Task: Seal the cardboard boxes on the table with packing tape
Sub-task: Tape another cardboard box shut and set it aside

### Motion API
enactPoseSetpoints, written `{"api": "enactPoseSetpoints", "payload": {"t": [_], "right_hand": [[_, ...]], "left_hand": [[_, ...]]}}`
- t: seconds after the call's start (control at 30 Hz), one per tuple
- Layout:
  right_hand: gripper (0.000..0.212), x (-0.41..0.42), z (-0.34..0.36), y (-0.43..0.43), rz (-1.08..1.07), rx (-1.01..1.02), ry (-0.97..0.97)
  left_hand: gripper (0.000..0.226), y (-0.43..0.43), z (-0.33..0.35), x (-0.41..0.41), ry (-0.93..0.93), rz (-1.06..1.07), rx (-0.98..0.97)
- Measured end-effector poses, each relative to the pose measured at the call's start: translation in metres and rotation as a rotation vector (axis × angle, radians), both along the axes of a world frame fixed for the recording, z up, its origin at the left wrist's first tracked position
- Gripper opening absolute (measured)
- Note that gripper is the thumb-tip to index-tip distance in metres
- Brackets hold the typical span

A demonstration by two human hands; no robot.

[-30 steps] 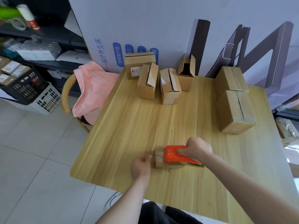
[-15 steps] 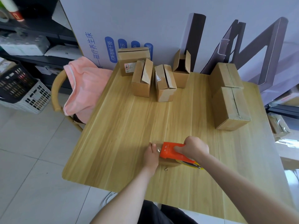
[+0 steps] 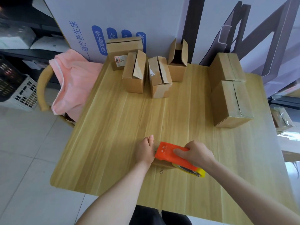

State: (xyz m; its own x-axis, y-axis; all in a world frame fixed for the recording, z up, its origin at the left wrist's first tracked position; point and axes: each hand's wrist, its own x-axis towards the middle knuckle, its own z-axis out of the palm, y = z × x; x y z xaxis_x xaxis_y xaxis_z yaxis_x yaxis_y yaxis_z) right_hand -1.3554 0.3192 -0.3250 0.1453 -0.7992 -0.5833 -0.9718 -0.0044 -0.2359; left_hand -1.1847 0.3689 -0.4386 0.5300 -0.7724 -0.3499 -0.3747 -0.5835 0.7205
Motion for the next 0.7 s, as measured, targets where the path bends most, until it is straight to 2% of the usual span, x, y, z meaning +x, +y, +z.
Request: {"api": "enactPoseSetpoints", "payload": {"t": [0.37,0.7], "right_hand": [[0.038,-0.065,-0.004,-0.013,0.086,-0.073,-0.1],[0.03,-0.11,-0.025,-0.025,0.099,-0.026,-0.133]], "left_hand": [[0.047,0.0,-0.002,-0.002,-0.023,0.047,0.06],[0.051,0.001,0.001,-0.005,-0.076,0.07,0.062]]}}
